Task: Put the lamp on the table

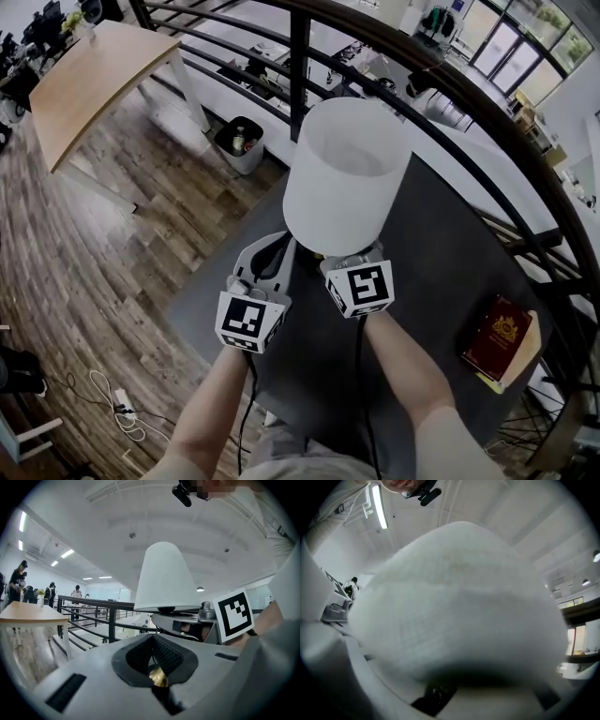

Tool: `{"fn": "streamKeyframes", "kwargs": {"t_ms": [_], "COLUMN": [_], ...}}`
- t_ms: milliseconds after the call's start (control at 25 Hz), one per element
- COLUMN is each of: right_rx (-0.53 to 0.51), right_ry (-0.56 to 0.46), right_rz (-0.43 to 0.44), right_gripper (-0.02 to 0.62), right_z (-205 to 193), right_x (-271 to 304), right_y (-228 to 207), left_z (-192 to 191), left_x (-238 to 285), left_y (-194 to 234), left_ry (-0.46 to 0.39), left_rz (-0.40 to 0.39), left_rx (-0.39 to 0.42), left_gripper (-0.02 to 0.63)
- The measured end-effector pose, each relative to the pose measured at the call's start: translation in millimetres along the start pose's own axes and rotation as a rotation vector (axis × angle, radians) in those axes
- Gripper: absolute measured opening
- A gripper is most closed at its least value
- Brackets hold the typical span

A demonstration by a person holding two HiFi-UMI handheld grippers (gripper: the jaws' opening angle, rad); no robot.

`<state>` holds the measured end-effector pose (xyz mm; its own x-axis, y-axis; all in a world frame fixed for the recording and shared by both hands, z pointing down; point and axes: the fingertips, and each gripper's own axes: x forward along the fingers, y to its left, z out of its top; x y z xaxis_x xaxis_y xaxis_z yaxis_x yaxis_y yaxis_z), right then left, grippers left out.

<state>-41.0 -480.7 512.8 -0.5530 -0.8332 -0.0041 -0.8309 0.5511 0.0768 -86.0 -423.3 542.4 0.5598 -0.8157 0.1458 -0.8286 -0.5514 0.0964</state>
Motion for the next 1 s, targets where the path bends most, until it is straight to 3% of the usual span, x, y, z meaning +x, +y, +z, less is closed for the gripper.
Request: {"fn": "streamKeyframes", "kwargs": {"t_ms": [280, 1000], "right_rx": [-0.005, -0.006], "right_ry": [-0.012, -0.057], "right_rz": [-0.016, -0.038], "right_gripper": [0.066, 0.074], "right_z": [-16, -19], "right_x": [6, -8], "right_y": [3, 16], "left_z": [-26, -40], "left_x": [8, -1], "left_y": [0, 3], "left_ry": [0.031, 0.046], "left_rz": [-0.012, 0.015], "left_rx": [0.032, -0.033], "left_gripper": [0.006, 0.006]}}
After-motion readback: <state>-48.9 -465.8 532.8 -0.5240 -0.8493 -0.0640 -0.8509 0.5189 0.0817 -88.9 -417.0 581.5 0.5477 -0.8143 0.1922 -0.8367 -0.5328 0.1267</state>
